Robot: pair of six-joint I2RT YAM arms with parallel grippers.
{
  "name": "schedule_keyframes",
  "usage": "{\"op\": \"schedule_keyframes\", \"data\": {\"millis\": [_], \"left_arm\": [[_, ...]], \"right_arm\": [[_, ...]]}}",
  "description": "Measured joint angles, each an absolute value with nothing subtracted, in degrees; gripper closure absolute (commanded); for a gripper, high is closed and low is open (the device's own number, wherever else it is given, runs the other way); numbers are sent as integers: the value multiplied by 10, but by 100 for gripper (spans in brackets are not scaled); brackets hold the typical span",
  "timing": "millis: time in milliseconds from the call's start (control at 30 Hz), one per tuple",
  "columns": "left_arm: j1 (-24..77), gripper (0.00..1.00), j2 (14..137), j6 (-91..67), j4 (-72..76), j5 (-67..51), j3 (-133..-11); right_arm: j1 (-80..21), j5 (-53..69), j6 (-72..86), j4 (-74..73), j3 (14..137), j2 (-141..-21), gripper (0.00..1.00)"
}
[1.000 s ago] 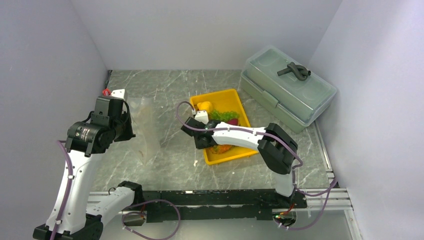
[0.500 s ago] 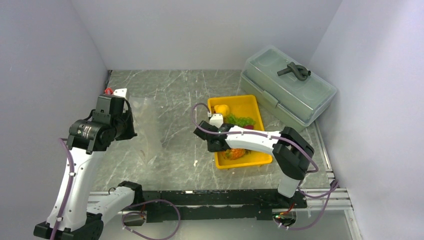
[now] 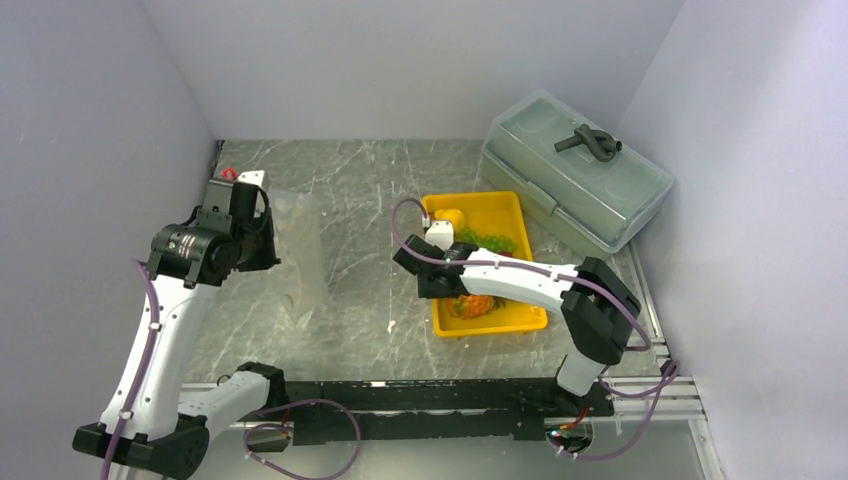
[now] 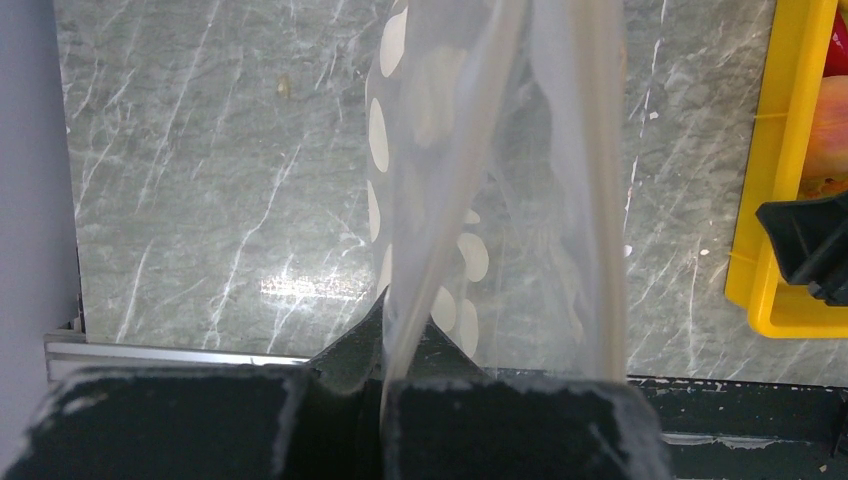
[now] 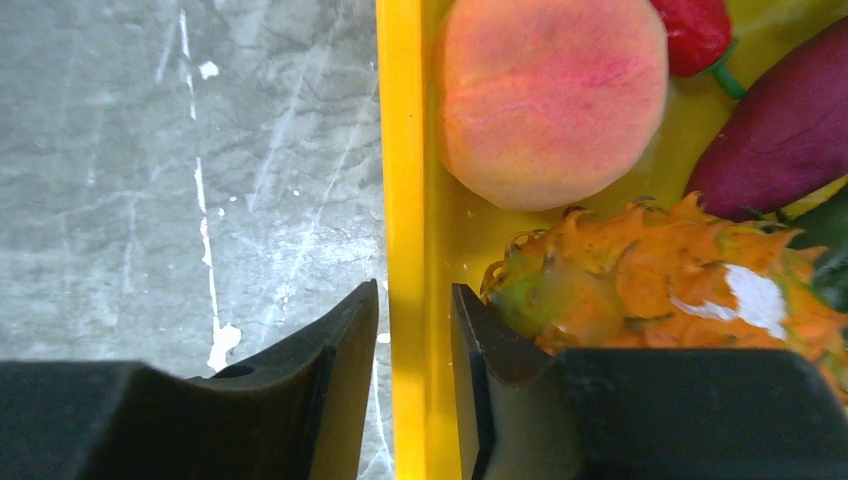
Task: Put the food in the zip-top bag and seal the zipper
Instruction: Move the bin to the center of the board, then open the zipper of the food storage bag.
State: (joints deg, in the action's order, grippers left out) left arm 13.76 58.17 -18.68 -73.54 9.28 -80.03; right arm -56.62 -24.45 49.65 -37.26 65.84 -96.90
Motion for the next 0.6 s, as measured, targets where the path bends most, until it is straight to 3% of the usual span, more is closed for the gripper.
{"op": "schedule_keyframes", "data": {"millis": [167,600], "left_arm": [[138,100,598,-187,-737,93,-810],[151,100,649,-190,-742,93,-850]], "right_arm": [[-566,-257,489,-392,687,-941,54],[-567,-209,435,-384,752,-819,56]]}}
